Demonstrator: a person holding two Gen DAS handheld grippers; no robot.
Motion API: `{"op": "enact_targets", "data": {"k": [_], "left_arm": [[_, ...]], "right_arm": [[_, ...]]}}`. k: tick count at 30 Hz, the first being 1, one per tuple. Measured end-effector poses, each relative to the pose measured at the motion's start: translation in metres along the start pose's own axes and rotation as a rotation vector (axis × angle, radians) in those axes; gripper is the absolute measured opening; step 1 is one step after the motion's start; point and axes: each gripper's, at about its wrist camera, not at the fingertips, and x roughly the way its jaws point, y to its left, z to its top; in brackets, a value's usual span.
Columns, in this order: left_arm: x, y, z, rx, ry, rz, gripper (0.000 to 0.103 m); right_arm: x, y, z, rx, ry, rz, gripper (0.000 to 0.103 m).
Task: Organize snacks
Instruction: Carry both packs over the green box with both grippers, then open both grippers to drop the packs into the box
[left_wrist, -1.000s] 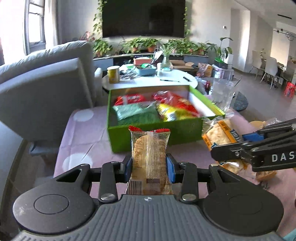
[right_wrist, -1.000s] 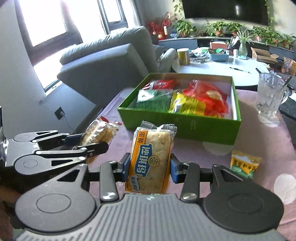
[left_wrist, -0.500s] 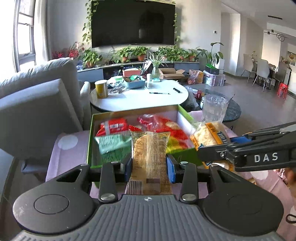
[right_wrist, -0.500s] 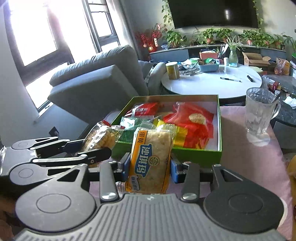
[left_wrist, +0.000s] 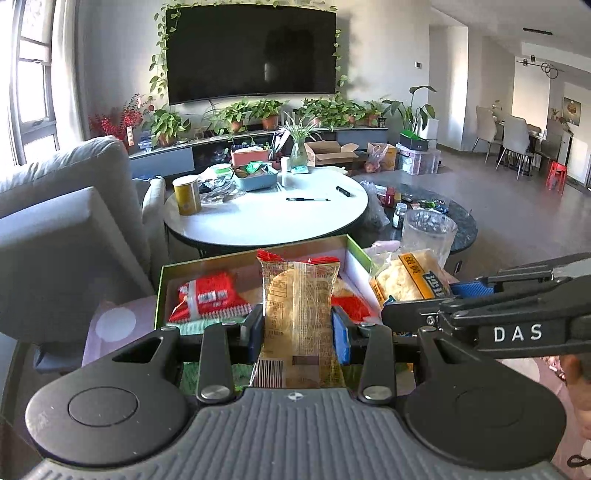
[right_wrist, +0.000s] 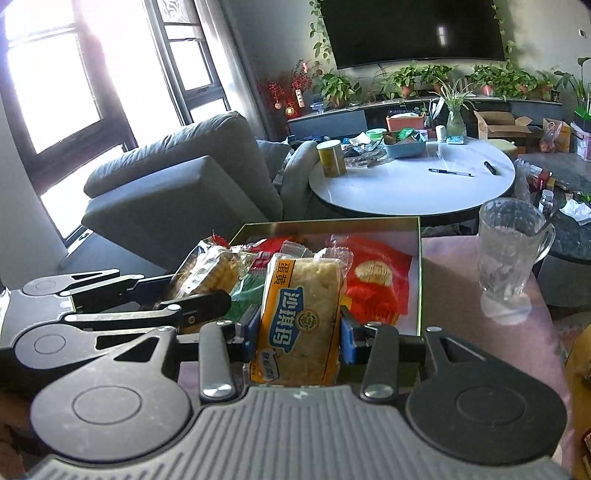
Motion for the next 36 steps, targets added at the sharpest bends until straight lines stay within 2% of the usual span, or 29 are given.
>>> {"op": "enact_targets", "data": {"k": [10, 17, 20, 21, 23, 25, 31, 33, 36], "left_arm": [[0.049, 0.006, 0.028, 0.028, 0.001, 0.054, 0.035], [0.087, 0.018, 0.046, -0.031, 0.013, 0.069, 0.035], [0.106, 0.024, 0.048, -0.070, 0.034, 0.048, 0.036], [0.110, 0.025, 0.046, -0.078, 0.042, 0.045, 0.039], [0.120, 0.025, 0.042, -0.089, 0.061, 0.058, 0.056], [0.124, 0.025, 0.036, -0.101, 0.074, 0.084, 0.064], [0.110, 0.029, 0.023, -0.119, 0.088, 0.073, 0.068], [0.101, 0.030, 0.020, -0.118, 0.082, 0.079, 0.069], [0.085, 0.033, 0.015, -0.120, 0.073, 0.074, 0.071]], "right_arm": [[0.024, -0.017, 0.015, -0.009, -0.013, -0.053, 0.045], [0.036, -0.031, 0.018, 0.031, 0.009, -0.054, 0.045], [0.041, -0.034, 0.017, 0.040, 0.021, -0.054, 0.045], [0.042, -0.036, 0.017, 0.042, 0.024, -0.058, 0.045], [0.046, -0.039, 0.017, 0.049, 0.029, -0.067, 0.045], [0.051, -0.041, 0.020, 0.050, 0.030, -0.074, 0.045], [0.052, -0.043, 0.021, 0.015, -0.005, -0.114, 0.048], [0.047, -0.044, 0.021, 0.020, -0.015, -0.106, 0.054], [0.038, -0.043, 0.020, 0.028, -0.032, -0.104, 0.057]]}}
